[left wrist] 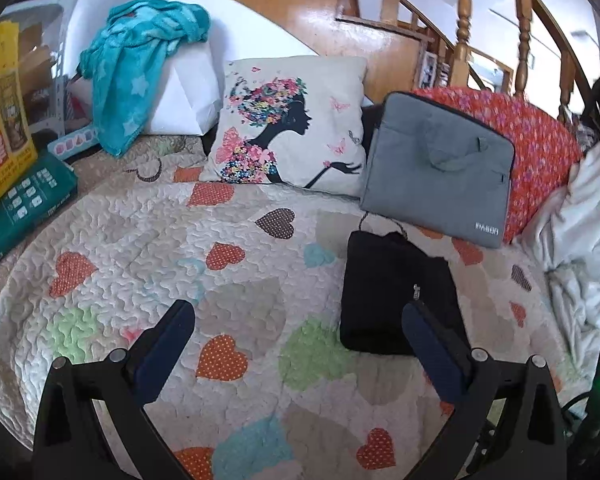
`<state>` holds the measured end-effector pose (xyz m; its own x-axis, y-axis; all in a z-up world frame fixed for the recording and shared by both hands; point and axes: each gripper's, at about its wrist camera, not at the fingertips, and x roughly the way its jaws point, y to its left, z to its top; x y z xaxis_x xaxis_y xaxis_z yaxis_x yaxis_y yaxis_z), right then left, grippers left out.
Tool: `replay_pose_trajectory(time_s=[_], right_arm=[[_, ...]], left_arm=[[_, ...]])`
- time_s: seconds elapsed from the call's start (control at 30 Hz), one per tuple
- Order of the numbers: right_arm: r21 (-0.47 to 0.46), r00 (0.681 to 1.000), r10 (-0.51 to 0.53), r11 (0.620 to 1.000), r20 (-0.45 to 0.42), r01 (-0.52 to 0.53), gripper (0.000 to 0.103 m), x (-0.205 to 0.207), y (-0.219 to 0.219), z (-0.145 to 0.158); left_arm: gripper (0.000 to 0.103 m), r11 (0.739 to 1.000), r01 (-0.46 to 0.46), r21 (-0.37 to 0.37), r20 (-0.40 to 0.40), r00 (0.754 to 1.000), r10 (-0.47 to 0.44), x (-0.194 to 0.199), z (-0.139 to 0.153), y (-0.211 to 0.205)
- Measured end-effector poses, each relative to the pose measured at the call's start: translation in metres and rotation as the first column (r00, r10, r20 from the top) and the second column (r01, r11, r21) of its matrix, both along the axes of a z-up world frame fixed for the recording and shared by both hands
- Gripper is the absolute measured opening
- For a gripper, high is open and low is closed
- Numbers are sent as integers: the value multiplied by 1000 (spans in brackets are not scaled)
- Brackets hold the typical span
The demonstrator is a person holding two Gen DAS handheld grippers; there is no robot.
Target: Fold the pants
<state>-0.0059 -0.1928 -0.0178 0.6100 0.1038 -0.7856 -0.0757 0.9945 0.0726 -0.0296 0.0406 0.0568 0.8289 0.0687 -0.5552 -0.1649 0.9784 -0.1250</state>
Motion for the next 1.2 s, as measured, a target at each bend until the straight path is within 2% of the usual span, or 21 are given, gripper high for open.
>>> replay_pose_trajectory(time_s=[0.1,0.17,0.3,0.47,0.87,1.2], right_arm=[[-11,1000,3,1000,-14,-4,81,3,2,-5],[-13,1000,1,1000,-30,-1,81,7,1,-10],[-16,998,-12,1000,-54,11,82,11,-2,-17],[-20,997,-29,999,-74,27,82,15,-7,-23],[-28,994,-29,999,-107,26,83,21,-6,-34],[-32,993,-30,999,-112,26,83,23,-9,-37]], left_arm=[[103,997,33,66,-30,999,-31,5,-7,-13],[103,994,72,84,-70,995,-66,9,-14,-22],[103,989,133,66,-138,983,-123,16,-27,-31],[103,985,161,70,-183,972,-146,20,-38,-39],[103,984,179,9,-251,953,-171,29,-52,-37],[103,981,193,14,-283,942,-181,32,-62,-39]])
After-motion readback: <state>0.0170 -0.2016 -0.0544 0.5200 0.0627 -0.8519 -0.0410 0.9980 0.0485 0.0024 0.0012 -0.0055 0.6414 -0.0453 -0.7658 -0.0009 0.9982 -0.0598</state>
